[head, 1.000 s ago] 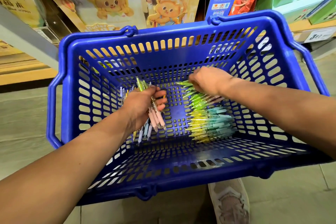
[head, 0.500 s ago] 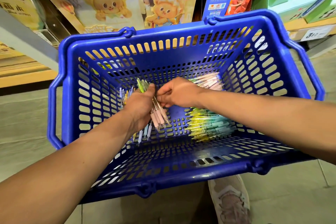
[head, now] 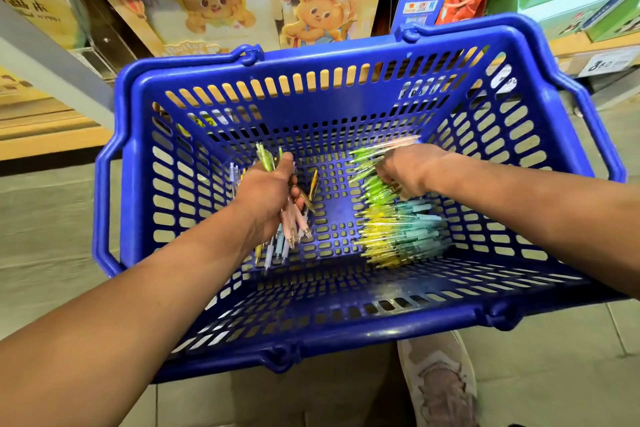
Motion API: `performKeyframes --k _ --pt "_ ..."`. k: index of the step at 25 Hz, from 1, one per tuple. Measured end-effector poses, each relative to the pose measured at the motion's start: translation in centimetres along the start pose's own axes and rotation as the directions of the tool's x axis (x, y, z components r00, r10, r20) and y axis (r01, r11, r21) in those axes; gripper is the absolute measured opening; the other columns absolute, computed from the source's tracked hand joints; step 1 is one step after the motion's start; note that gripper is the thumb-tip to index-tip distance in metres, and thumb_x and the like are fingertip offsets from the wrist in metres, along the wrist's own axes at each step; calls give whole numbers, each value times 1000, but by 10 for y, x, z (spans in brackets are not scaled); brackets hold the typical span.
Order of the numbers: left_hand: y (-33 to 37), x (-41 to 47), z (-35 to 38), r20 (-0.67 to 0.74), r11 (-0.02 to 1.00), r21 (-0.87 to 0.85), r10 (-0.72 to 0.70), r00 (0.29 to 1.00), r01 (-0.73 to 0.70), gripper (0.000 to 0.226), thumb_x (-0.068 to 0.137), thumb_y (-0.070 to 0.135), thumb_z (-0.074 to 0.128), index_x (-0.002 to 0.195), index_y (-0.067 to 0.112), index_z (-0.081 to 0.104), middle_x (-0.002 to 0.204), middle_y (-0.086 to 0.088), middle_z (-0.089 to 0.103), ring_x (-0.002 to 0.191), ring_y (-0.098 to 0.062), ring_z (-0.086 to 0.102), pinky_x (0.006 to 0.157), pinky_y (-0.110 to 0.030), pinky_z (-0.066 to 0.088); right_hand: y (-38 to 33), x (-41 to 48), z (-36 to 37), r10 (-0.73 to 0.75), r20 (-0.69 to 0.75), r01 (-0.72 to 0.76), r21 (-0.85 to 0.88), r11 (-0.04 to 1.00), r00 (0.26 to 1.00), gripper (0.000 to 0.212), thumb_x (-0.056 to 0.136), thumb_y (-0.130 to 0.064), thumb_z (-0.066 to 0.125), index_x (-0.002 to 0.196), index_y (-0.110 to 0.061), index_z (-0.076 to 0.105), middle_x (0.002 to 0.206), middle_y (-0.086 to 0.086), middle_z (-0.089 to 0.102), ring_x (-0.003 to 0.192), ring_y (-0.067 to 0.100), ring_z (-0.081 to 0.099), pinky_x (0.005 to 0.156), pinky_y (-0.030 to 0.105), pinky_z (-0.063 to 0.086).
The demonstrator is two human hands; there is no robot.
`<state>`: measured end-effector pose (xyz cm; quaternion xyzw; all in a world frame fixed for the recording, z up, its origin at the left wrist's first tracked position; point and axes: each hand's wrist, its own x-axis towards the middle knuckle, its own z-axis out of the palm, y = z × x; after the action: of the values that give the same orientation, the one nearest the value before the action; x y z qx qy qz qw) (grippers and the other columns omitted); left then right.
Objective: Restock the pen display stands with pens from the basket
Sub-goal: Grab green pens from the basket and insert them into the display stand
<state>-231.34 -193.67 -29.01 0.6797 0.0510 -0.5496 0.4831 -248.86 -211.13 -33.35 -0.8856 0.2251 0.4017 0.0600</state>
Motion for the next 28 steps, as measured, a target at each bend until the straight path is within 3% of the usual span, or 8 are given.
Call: performKeyframes --k 4,8,10,13,18,20,24,28 --pt "-2 5 -1 -6 1000 24 2 1000 -1 70 97 33 66 150 4 31 66 -1 47 51 -11 49 51 -30 53 -2 2 11 -64 -113 35 -241 970 992 64 91 2 59 147 -20 38 136 8 52 87 29 63 56 34 44" --pt "-1 7 -2 7 1000 1 -2 1000 2 75 95 32 68 152 11 25 65 0 48 51 -10 50 51 -30 53 -2 6 14 -86 -156 46 -242 969 984 59 90 5 59 143 -15 43 129 11 55 98 33 65 63 36 49" --pt "-3 6 -1 4 1000 -2 -4 1000 4 72 95 31 68 152 12 26 65 0 49 49 -10 52 50 -30 54 1 9 12 -42 -151 18 -154 988 988 43 96 -4 57 138 -15 50 122 10 58 100 33 65 66 37 49" --pt "-3 6 0 4 1000 -18 23 1000 -23 66 98 29 65 150 8 30 67 -1 59 51 -13 57 55 -33 57 9 13 8 50 -142 -34 113 993 989 27 99 -19 62 126 -16 62 114 10 67 94 30 66 77 37 56" --pt "-5 3 1 -8 999 -25 46 999 -46 61 102 29 58 154 8 31 86 -6 74 66 -18 72 72 -41 62 14 13 -3 175 -184 -83 422 903 967 36 98 -21 65 134 -19 63 98 2 72 81 17 70 73 30 58" --pt "-5 1 2 -10 998 -40 51 999 -51 62 103 28 57 154 9 28 90 -7 75 72 -18 75 72 -41 62 11 12 -11 218 -240 -59 534 843 946 33 94 -25 71 126 -20 65 103 2 74 89 20 71 84 35 58" --pt "-3 1 4 1 996 -73 52 999 -52 61 103 28 56 152 7 26 107 -12 76 94 -26 76 80 -48 62 -18 3 -34 195 -315 141 787 600 929 18 84 -32 81 96 -27 68 83 -10 75 80 3 71 82 26 57" --pt "-1 0 7 16 994 -96 63 998 -62 50 105 28 51 144 1 36 98 -14 72 79 -27 75 88 -57 59 -70 -7 -46 22 -298 274 903 331 954 21 80 -37 84 95 -27 72 82 -11 77 73 6 74 71 26 61"
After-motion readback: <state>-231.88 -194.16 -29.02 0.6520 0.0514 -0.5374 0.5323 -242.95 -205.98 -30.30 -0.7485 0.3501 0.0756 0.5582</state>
